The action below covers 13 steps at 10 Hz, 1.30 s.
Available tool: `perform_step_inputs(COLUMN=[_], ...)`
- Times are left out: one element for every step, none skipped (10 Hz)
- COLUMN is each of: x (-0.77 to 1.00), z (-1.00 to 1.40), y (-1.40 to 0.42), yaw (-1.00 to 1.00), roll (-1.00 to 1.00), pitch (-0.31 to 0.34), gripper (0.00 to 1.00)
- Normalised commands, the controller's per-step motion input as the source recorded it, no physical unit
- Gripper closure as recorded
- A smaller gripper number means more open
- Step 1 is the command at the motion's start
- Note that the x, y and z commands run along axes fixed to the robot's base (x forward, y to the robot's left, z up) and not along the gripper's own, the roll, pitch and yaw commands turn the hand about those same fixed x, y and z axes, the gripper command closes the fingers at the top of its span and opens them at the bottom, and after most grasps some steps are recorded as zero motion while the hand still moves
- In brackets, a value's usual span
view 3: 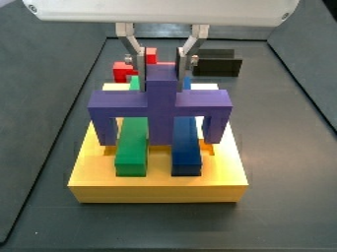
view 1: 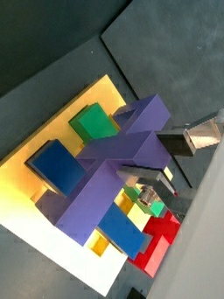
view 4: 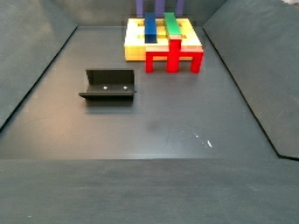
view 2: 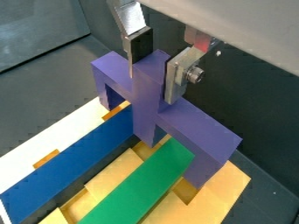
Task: Pick up the purple object. Move up. Move to above the board. Insert the purple object.
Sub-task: Insert the purple object.
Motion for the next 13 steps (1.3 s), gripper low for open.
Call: perform_step_inputs(x=[0.13,0.01,0.0,0.0,0.05,0.09,0.04,-0.04,-0.13,-0.2,-0.21,-0.09,0.0], z=[-0.11,-0.11,-0.1,-0.11,-0.07,-0.04,-0.03,-0.05,-0.05,-0.02,0.0,0.0,0.0], y=[0.02,0.06,0.04,0.03,0.0,0.0,0.0,0.06,0.04,0.04,0.03,0.0,0.0], yaw=[0.02,0.0,0.0,0.01,0.02,0.0,0.0,0.0,-0.01,-0.12,-0.11,-0.07,-0.03], roll=[-0.05,-0.05,-0.05,-0.03,-0.03,-0.03,-0.02,-0.01,-0.02,-0.04,-0.07,-0.12,-0.12], pitch=[0.0,0.0,0.0,0.0,0.0,0.0,0.0,0.0,0.0,0.0,0.0,0.0,0.0], gripper=[1.0,1.0,1.0,1.0,1.0,1.0,1.0,1.0,1.0,1.0,1.0,1.0,1.0])
